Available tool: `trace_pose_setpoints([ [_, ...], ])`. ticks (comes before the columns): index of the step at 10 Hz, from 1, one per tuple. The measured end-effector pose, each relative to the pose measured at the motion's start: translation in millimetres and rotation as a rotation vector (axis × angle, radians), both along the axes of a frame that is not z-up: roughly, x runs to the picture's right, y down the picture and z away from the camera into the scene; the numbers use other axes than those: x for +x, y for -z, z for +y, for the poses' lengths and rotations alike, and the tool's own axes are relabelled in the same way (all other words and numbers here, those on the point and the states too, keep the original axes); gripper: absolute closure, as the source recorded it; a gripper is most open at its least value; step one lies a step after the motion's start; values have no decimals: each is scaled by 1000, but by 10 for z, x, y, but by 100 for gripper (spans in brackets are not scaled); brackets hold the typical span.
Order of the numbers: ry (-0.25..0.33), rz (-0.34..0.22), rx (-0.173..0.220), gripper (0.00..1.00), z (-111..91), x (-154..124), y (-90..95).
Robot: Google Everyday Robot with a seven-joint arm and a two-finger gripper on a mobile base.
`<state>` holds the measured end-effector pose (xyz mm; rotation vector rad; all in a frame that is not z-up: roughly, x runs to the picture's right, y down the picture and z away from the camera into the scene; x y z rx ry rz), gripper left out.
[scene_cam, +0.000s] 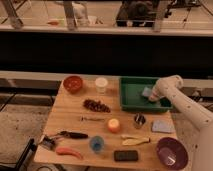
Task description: Wipe tray with sponge
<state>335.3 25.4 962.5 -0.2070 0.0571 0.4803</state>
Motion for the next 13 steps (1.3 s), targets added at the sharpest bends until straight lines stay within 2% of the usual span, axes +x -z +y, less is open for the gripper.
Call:
trace_pose_setpoints([
  [1,27,-16,11,80,-74,-45,-27],
  [4,90,-71,43,77,-232,-116,-61],
  [5,153,-95,63,69,-238,-120,5],
  [6,238,-122,87,66,-214,-124,103],
  [7,290,-137,109,68,-224,-102,201],
  [10,319,-192,200,84,-327,-181,606],
  [11,320,-199,218,84,-363,-221,691],
  [13,317,-241,246,69,-439,-410,816],
])
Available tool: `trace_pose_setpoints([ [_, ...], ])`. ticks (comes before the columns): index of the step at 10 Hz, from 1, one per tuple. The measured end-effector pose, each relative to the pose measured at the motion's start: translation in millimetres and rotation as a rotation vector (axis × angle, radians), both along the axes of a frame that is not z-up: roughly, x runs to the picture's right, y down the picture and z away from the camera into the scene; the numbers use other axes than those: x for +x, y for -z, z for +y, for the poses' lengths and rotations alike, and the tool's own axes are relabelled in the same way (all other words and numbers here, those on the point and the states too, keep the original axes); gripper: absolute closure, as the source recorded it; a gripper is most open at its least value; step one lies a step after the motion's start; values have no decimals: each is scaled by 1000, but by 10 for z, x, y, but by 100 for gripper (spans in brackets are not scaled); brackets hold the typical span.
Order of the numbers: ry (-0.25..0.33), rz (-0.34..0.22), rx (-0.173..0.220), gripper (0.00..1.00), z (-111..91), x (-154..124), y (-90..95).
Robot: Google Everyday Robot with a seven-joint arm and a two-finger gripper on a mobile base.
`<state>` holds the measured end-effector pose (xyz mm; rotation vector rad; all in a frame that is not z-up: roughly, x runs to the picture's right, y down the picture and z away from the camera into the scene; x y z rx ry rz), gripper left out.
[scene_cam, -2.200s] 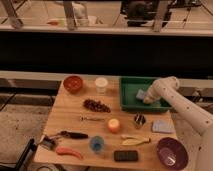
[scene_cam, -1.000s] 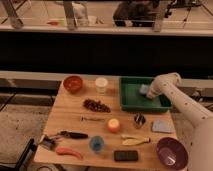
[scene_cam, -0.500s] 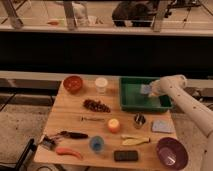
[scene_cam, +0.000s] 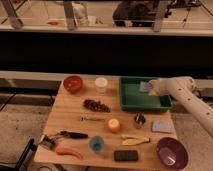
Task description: Wipe tray with sponge
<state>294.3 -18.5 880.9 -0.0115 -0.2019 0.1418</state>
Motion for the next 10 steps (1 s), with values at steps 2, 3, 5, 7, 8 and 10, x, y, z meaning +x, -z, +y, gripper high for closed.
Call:
trace_pose_setpoints([
  [2,-3,-23,7,50,-5,-154,42],
  [3,-9,-28,8,38,-2,-213,43],
  [5,-25,-32,13,22,-26,-202,57],
  [7,-41,-30,17,20,-42,-178,66],
  [8,-44,-30,17,20,-43,-187,60],
  [10,-48,-30,14,20,-44,-209,49],
])
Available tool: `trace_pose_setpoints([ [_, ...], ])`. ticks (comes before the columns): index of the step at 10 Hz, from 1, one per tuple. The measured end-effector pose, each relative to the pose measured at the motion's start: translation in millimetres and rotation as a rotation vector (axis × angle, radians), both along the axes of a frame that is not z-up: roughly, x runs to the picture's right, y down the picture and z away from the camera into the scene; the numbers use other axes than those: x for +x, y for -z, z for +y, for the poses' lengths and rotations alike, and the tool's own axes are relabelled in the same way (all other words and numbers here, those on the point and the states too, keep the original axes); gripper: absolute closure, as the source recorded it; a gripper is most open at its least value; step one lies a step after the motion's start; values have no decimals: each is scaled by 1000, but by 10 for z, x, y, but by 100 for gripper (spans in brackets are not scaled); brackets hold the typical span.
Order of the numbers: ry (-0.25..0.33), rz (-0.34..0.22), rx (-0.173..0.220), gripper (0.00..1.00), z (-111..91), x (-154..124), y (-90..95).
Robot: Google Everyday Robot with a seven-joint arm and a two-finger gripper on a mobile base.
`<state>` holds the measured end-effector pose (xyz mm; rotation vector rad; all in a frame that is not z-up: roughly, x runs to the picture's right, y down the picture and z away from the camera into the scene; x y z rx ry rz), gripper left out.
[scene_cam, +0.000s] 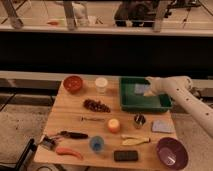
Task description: Wipe tray with sponge
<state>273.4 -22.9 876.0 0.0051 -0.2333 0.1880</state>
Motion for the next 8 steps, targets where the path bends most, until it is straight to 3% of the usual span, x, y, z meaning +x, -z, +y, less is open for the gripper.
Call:
trace_pose_setpoints([
  [5,-3,6,-17,20,82,-19,-69],
  [8,-37,14,4,20,12,155,96],
])
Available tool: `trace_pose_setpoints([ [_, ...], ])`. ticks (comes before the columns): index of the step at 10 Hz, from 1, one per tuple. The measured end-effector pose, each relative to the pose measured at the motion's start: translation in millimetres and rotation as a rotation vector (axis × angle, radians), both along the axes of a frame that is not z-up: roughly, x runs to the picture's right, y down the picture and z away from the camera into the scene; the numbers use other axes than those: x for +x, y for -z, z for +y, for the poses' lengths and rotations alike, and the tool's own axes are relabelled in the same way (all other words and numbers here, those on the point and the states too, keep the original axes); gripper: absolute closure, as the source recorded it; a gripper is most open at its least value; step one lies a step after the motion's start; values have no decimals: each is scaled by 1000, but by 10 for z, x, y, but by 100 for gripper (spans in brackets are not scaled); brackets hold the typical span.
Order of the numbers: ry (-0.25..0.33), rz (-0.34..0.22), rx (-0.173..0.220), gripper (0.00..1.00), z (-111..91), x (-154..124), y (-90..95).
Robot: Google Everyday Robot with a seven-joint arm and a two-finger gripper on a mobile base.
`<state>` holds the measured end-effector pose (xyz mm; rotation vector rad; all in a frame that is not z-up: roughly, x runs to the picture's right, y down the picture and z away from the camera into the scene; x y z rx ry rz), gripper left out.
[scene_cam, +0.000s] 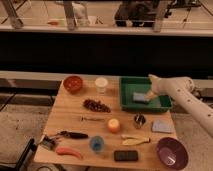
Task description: Wipe tray with sponge
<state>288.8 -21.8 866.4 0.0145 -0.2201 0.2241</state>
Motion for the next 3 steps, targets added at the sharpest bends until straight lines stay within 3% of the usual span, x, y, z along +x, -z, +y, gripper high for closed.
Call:
trace_pose_setpoints([
  [3,-48,14,22,20,-44,292,301],
])
